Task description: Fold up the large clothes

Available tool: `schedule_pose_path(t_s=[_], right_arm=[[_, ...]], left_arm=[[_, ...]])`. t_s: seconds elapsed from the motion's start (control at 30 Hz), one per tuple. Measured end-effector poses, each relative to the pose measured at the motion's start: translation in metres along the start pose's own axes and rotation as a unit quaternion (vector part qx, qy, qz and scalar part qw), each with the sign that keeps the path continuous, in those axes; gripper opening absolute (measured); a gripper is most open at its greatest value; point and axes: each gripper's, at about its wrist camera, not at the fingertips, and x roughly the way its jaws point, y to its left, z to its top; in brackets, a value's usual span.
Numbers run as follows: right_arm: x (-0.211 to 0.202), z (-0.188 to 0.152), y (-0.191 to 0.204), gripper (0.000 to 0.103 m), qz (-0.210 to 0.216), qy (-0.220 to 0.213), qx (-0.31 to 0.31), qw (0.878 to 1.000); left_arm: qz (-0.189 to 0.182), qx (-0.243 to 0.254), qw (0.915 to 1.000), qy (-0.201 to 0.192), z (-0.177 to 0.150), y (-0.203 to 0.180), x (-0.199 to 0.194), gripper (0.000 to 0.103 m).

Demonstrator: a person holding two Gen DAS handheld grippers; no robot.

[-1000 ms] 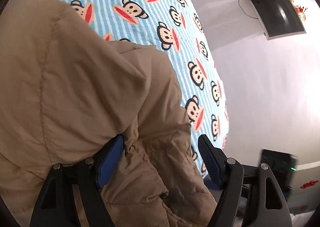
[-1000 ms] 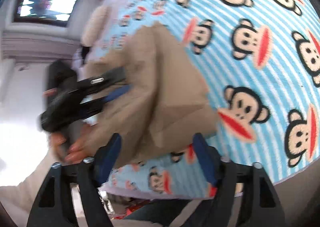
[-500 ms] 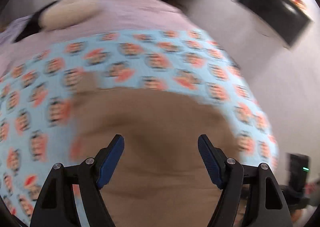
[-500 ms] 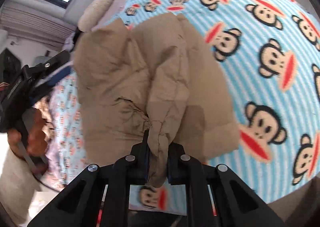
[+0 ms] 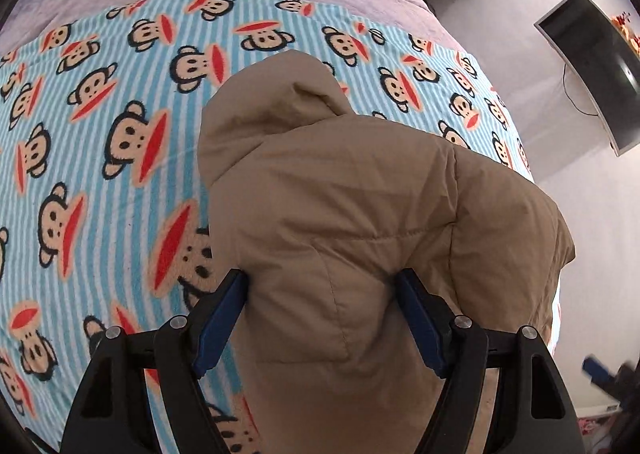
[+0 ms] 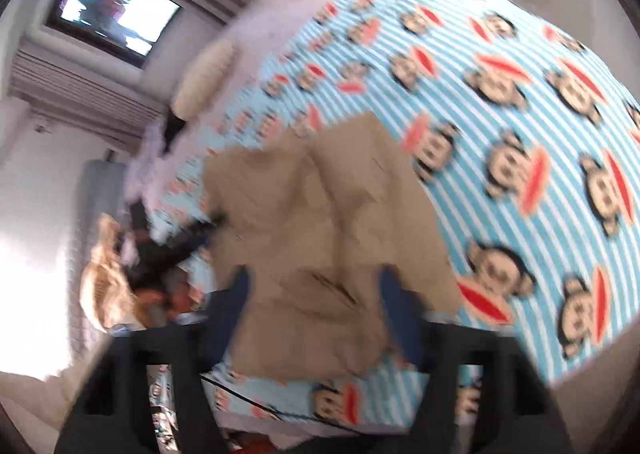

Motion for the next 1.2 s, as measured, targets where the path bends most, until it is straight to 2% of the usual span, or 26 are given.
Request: schedule_pose_path(t_s=[0.03, 0.13, 0.23, 0.27, 0.33, 0.47, 0.57, 0.63, 0.67, 0.77, 0.9, 1.0, 1.1, 1.13, 1.2], right_arm=[[0.004, 0.006, 0.003, 0.076, 0.008, 0.002, -0.002, 1.0], [0.05, 0.033, 0.006, 0.076, 0.028, 0.028, 0.01, 0.999], [0.109, 0.05, -0.003, 0.076, 0.056, 0.068, 0.056, 0.995], [0.122, 0.051, -0.004, 0.073, 0.058, 0.075, 0.063, 0.994], [0.142, 0.065, 0.005, 0.006, 0.041, 0.084, 0.039, 0.995], [0.145, 0.083, 0.017, 0.005, -0.04, 0.081, -0.064, 0.994], [0.157, 0.098, -0.017, 0.005, -0.081, 0.099, -0.063, 0.99], [0.165, 0.107, -0.043, 0.005, -0.067, 0.126, -0.035, 0.989], [0.162, 0.109, -0.048, 0.005, -0.058, 0.126, -0.025, 0.99], [0.133, 0.109, -0.047, 0.005, -0.043, 0.111, -0.022, 0.993], [0.079, 0.085, -0.031, 0.006, -0.01, 0.1, -0.047, 0.994], [0.061, 0.051, -0.016, 0.006, 0.008, 0.127, -0.074, 0.989], [0.068, 0.013, -0.019, 0.006, -0.033, 0.16, -0.102, 0.981], [0.078, 0.0, -0.029, 0.005, -0.067, 0.173, -0.101, 0.978], [0.09, -0.012, -0.048, 0.001, -0.082, 0.178, -0.085, 0.977]], left_arm=[[0.0, 0.0, 1.0, -0.001, -0.002, 0.0, -0.001, 0.077], [0.005, -0.002, 1.0, -0.004, -0.003, -0.001, -0.002, 0.077], [0.016, -0.013, 0.9998, -0.005, -0.004, -0.002, -0.003, 0.077], [0.022, -0.018, 0.9996, -0.006, -0.003, -0.004, -0.003, 0.077], [0.04, -0.023, 0.9989, -0.008, -0.003, -0.012, -0.004, 0.077], [0.072, -0.01, 0.9972, -0.018, 0.0, -0.047, 0.004, 0.077], [0.102, 0.017, 0.9942, -0.032, -0.002, -0.076, 0.019, 0.077], [0.127, 0.027, 0.9909, -0.034, -0.004, -0.087, 0.027, 0.077], [0.129, 0.026, 0.9908, -0.034, -0.005, -0.087, 0.028, 0.081], [0.127, 0.02, 0.9912, -0.034, -0.008, -0.079, 0.027, 0.081], [0.126, 0.02, 0.9913, -0.03, -0.007, -0.077, 0.027, 0.081], [0.132, 0.024, 0.9906, -0.03, -0.007, -0.078, 0.03, 0.084], [0.135, 0.023, 0.9901, -0.028, -0.007, -0.079, 0.032, 0.087], [0.135, 0.024, 0.9901, -0.028, -0.007, -0.079, 0.033, 0.088], [0.135, 0.029, 0.9901, -0.027, -0.008, -0.08, 0.033, 0.09]])
